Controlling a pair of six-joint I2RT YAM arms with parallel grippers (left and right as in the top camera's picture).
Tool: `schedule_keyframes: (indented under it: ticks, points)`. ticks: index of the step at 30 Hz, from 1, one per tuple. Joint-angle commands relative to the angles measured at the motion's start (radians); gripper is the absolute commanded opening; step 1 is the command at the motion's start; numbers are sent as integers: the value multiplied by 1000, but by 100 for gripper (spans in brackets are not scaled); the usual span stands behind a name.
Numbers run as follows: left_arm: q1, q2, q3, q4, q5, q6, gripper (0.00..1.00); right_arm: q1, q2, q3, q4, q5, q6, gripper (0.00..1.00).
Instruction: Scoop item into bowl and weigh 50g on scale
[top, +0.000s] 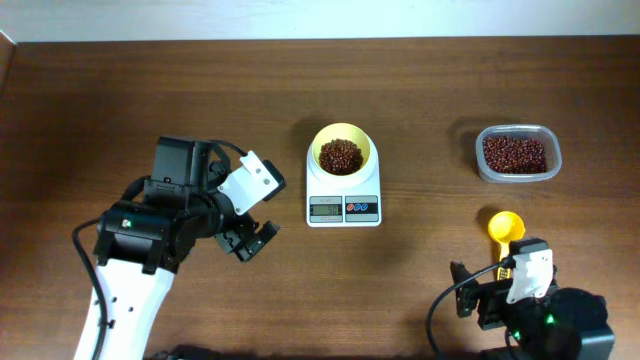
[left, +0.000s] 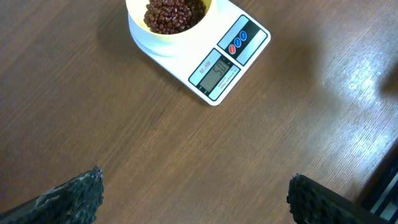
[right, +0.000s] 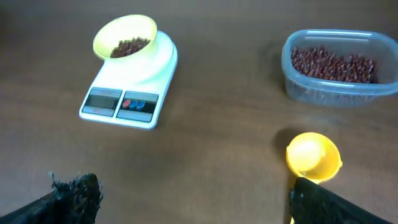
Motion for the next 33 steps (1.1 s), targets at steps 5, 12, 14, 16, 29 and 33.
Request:
schedule_keyframes:
  ticks: [5, 12, 14, 16, 29, 33]
  points:
    - [8, 2, 12, -2, 0, 15, 99, -4, -241, -105, 39, 14, 33, 99]
    - [8, 2, 12, -2, 0, 15, 99, -4, -243, -120, 86, 15, 32, 99]
    - [8, 2, 12, -2, 0, 15, 99, -4, -243, -173, 163, 15, 33, 99]
    - [8, 2, 12, -2, 0, 15, 99, -4, -243, -236, 246, 14, 33, 99]
    - [8, 2, 12, -1, 0, 15, 99, -3, -243, -568, 810, 15, 33, 99]
    - [8, 2, 12, -2, 0, 15, 99, -2, -241, -635, 909, 16, 33, 99]
